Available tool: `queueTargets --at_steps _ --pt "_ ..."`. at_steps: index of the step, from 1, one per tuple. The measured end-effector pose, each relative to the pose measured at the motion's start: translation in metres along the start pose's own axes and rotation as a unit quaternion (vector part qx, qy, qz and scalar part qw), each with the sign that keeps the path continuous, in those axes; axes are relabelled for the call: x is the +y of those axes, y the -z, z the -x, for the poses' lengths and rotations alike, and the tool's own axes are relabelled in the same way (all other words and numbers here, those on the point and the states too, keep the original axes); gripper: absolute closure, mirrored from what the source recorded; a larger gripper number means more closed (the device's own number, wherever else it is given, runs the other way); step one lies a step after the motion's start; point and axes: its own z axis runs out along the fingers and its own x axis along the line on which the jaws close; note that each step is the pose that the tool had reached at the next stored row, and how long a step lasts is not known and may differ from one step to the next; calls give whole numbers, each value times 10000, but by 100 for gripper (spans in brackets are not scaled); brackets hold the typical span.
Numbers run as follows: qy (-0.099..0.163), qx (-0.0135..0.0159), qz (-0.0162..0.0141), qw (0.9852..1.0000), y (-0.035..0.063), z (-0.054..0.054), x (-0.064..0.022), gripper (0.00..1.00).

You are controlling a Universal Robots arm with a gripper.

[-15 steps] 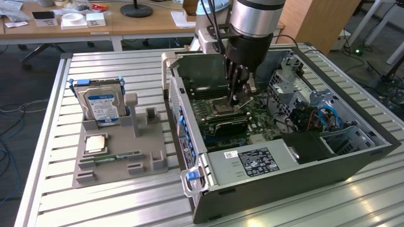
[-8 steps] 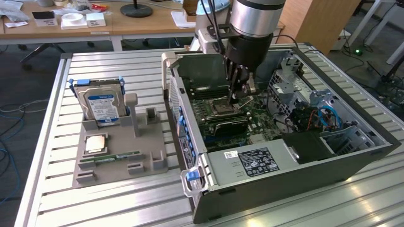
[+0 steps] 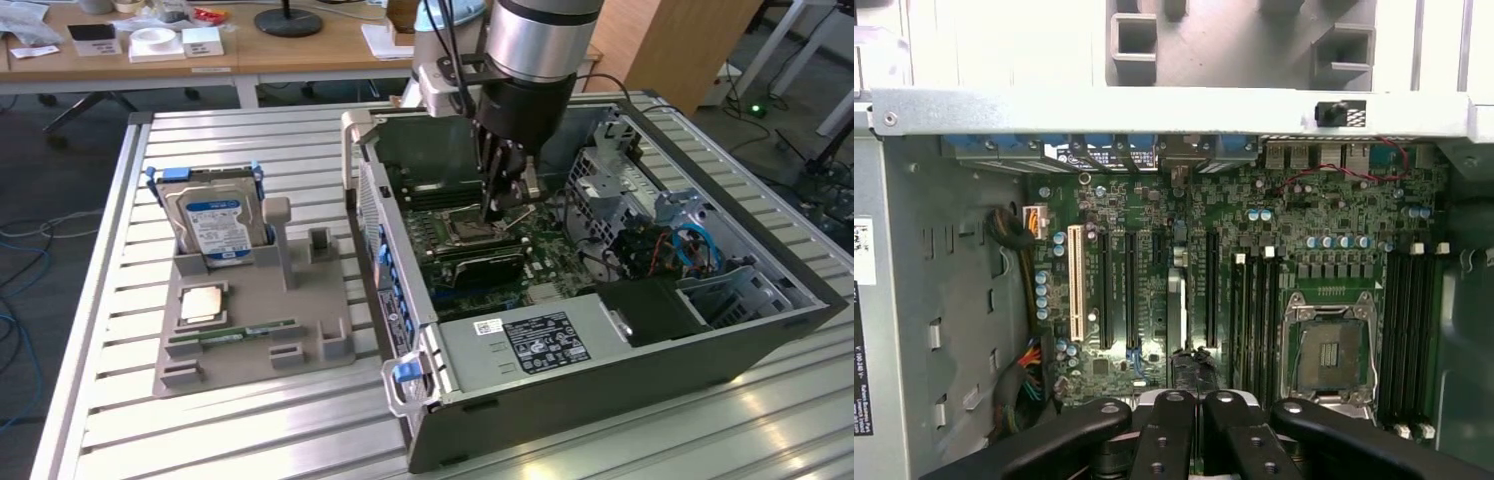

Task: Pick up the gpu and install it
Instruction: 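Press down on the gpu until it lock into place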

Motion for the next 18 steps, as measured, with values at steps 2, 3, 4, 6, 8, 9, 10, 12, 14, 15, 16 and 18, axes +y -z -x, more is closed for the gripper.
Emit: queueTargets --at_steps 2,3,4,6,8,9,10,12,14,15,16,18 --pt "0 -1 0 10000 -36 -1 2 89" --pt "0 0 0 10000 -52 -2 2 89" --pt "0 -1 0 10000 -66 -2 3 89" --pt "0 0 0 10000 -90 -3 4 89" --pt "0 0 0 10000 -95 -3 4 89" --pt "0 0 0 10000 -95 -3 4 89" --pt "0 0 0 10000 -95 -3 4 89" --pt "0 0 0 10000 -96 -3 4 89" --pt "0 -2 -1 10000 -102 -3 4 89" --pt "0 -2 -1 10000 -109 -3 4 89" --pt "0 -1 0 10000 -117 -4 5 89" --pt "0 -1 0 10000 -137 -5 6 89"
